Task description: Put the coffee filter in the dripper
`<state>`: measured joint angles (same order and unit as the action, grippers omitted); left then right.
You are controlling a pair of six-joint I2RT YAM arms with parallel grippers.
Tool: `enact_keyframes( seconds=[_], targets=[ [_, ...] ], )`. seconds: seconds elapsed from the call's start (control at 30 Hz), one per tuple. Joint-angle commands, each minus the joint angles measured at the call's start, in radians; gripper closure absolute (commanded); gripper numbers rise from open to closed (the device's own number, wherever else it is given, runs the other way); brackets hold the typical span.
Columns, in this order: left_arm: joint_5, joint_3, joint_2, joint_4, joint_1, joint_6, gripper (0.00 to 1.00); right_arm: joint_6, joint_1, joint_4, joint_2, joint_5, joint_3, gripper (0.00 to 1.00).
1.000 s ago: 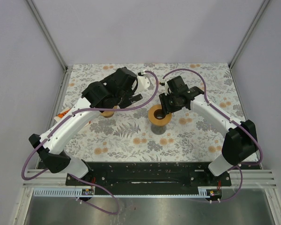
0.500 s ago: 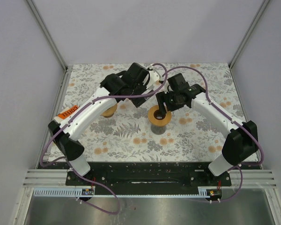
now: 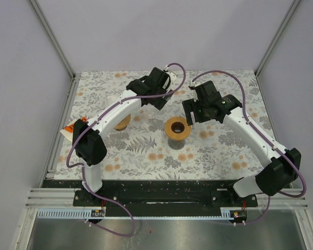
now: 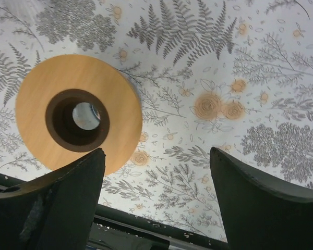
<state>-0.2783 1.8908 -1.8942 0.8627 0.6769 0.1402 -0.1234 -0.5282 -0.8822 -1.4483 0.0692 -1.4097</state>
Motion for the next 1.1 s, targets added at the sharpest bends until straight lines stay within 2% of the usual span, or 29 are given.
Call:
enact_keyframes(
  seconds=[0.0, 0.27, 0.53, 0.7, 0.9, 1.03, 1.07],
  targets=[
    [-0.050, -0.044, -0.023, -0.135, 0.004, -0.030, 0.23, -0.039, 0.020, -0.024, 0.061, 0.090, 0.040, 0.11],
    [-0.107, -0.113, -0.089, -0.203, -0.016, -0.022, 0.32, -0.038, 0.027, -0.031, 0.111, 0.122, 0.061, 0.11],
    [-0.053, -0.145, -0.160, -0.205, -0.033, -0.019, 0.33, -0.032, 0.031, -0.034, 0.137, 0.136, 0.075, 0.11],
    [-0.104, -0.170, -0.206, -0.235, -0.043, 0.015, 0.36, -0.028, 0.034, -0.040, 0.144, 0.126, 0.074, 0.11],
    [-0.085, -0.170, -0.215, -0.237, -0.057, 0.004, 0.68, -0.027, 0.033, -0.038, 0.141, 0.118, 0.069, 0.10],
    [-0.019, -0.168, -0.175, -0.217, -0.066, -0.050, 0.99, -0.027, 0.033, -0.044, 0.138, 0.109, 0.060, 0.10],
    [-0.003, -0.162, -0.157, -0.212, -0.068, -0.060, 1.00, -0.027, 0.033, -0.043, 0.138, 0.106, 0.057, 0.10]
  ],
)
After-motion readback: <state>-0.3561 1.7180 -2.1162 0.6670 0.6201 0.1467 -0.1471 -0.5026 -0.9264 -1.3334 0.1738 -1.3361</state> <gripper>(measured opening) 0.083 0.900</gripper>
